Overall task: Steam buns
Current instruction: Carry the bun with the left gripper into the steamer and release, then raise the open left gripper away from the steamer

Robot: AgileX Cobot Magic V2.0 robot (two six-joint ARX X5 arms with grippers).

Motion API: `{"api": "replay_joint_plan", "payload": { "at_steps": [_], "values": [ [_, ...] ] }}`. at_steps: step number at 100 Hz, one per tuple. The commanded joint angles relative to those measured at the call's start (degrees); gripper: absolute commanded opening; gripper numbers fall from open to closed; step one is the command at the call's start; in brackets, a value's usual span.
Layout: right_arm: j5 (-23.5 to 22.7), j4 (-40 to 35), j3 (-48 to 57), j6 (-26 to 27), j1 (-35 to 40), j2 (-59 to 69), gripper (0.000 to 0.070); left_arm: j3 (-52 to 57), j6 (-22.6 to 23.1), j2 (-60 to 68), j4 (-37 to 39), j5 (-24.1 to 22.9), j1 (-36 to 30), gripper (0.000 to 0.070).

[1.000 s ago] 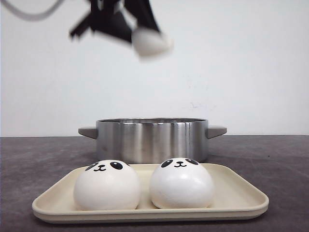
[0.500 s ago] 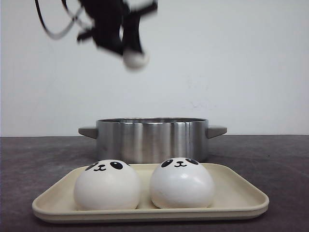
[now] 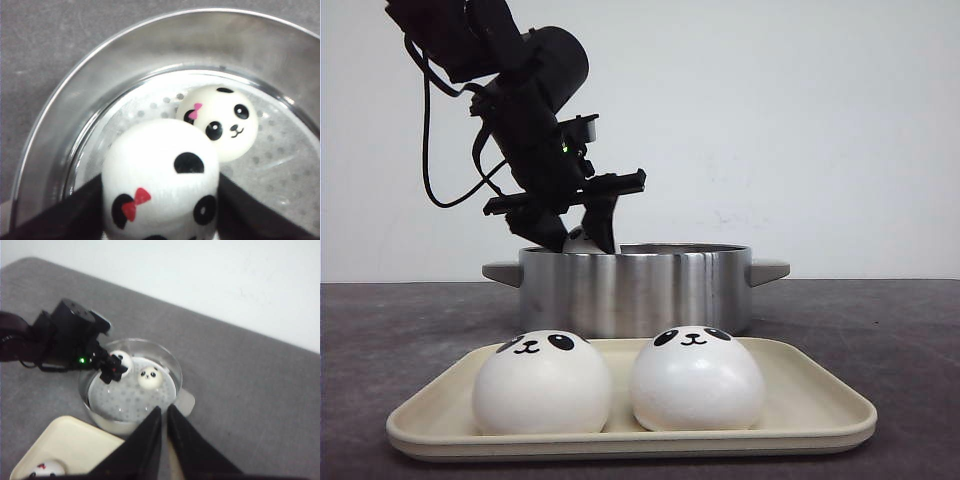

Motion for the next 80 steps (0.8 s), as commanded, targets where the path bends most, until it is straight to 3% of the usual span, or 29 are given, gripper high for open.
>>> {"api": "replay_joint_plan", "payload": {
  "at_steps": [1,22,53,80],
  "values": [
    [0.26,-0.20,0.87,1.75,0.57,0.52,0.0012,1.60,0.48,0.98,0.68,-0.09,-0.35,0.0409],
    [0.24,-0.50,0.87,2.82,0.57,0.50,0.0012,1.64,0.46,0.90,0.39,-0.11,-0.35,0.0608],
    [0.26,-2.97,0.87,3.02,0.57,0.52,0.0012,7.30,-1.25,-2.73,-5.95,-0.09,-0.35,0.0604],
    [-0.31,-1.77,-4.85,3.69,0.57,0.55,0.0012,7.63,-3.74,-19.50,-13.46,0.37,-1.33,0.0596]
  ]
}}
